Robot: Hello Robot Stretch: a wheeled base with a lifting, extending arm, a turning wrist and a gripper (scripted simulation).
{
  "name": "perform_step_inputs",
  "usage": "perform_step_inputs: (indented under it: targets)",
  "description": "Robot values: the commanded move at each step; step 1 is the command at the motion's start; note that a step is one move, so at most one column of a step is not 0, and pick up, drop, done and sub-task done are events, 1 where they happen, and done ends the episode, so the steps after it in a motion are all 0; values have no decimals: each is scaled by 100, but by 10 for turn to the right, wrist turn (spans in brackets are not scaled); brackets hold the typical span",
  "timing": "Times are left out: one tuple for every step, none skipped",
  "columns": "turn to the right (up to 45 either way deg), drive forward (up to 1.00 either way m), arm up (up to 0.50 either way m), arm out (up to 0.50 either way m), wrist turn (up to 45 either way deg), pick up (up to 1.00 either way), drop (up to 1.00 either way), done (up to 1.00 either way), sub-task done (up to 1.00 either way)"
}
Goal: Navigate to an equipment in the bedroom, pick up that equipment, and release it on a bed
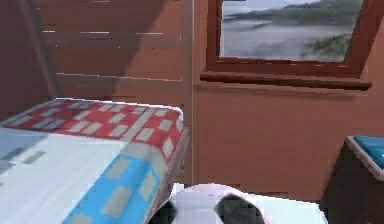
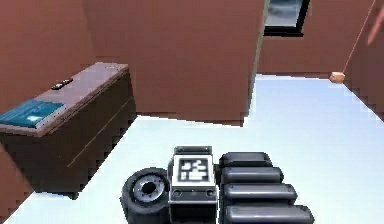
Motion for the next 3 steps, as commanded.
perform_step_inputs:
  targets:
    - [0, 25, 0, 0, 0, 0, 0, 0, 0]
    - [-450, 0, 0, 0, 0, 0, 0, 0, 0]
    - [-450, 0, 0, 0, 0, 0, 0, 0, 0]
